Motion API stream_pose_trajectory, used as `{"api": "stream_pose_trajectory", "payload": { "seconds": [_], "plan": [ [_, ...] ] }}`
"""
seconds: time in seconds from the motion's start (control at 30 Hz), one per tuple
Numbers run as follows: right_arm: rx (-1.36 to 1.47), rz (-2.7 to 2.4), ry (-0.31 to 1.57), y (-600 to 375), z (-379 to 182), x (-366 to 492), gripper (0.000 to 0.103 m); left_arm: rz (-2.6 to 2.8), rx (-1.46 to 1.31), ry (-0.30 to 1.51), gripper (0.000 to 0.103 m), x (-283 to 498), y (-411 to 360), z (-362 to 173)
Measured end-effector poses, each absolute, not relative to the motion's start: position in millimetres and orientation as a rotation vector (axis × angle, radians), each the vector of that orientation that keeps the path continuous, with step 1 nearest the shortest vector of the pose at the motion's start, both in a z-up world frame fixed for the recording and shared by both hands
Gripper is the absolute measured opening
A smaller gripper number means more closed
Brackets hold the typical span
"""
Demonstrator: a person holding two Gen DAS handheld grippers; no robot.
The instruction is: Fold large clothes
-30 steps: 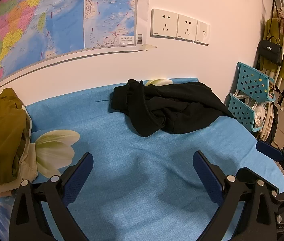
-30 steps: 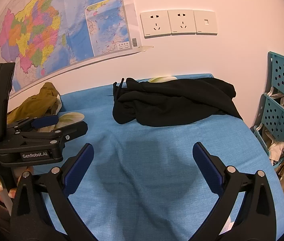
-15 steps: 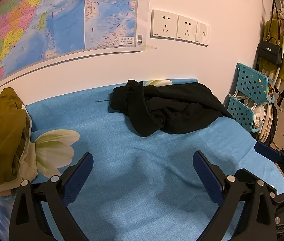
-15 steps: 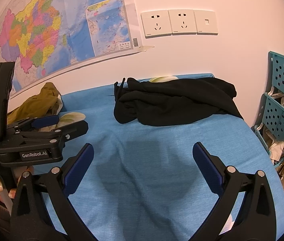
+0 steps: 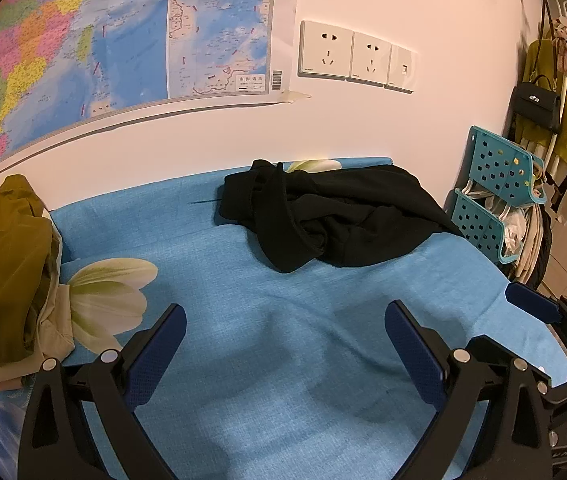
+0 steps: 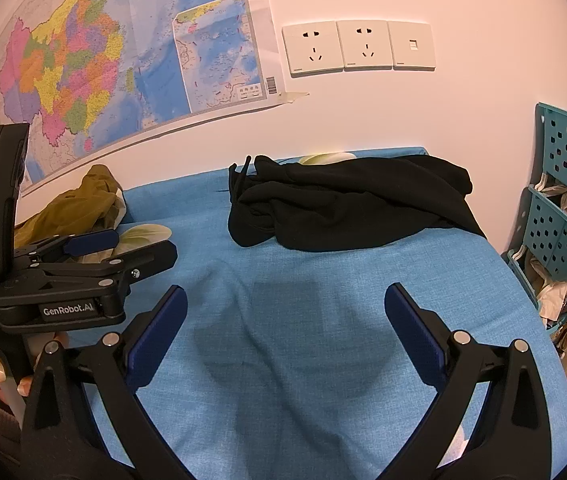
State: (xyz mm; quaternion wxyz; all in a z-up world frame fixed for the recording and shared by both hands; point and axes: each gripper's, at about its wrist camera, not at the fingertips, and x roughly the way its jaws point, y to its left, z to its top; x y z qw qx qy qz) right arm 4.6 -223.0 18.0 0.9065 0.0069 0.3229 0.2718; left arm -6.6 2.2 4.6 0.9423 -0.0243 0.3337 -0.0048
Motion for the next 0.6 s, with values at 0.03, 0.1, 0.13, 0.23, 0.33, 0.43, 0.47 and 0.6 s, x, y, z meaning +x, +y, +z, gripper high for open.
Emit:
{"api": "stream_pose_trajectory", "payload": {
  "seconds": [0.03, 0.1, 0.13, 0.23, 0.33, 0.43, 0.47, 0.6],
  "plan": [
    [0.014, 0.560, 0.666, -223.1, 18.2, 4.4, 0.097, -0.011, -0.050, 0.681, 0.096, -6.5, 2.1, 4.4],
    [0.016, 0.562, 0.667, -223.2, 18.4, 4.4, 0.097, -0.009, -0.049, 0.682, 0.096, -6.4, 1.8, 4.3],
    [0.016, 0.561, 0.666, -223.1, 18.6, 4.3, 0.097, -0.009, -0.049, 0.681, 0.096, -7.2, 1.4, 4.1],
    [0.017, 0.563, 0.668, -223.4, 18.9, 4.7, 0.097, -0.010, -0.050, 0.683, 0.096, -7.0, 1.2, 4.0],
    [0.017, 0.561, 0.668, -223.0, 19.0, 4.8, 0.097, -0.009, -0.050, 0.683, 0.096, -7.6, 1.2, 4.0],
    [0.021, 0.564, 0.674, -223.0, 19.1, 4.9, 0.097, -0.009, -0.049, 0.682, 0.096, -7.6, 1.1, 3.9],
    [0.021, 0.563, 0.673, -223.0, 19.4, 4.5, 0.097, -0.009, -0.050, 0.683, 0.096, -7.5, 1.4, 3.9],
    [0.020, 0.567, 0.674, -222.5, 19.9, 5.4, 0.097, -0.012, -0.050, 0.686, 0.096, -6.9, 1.2, 3.6]
  ]
}}
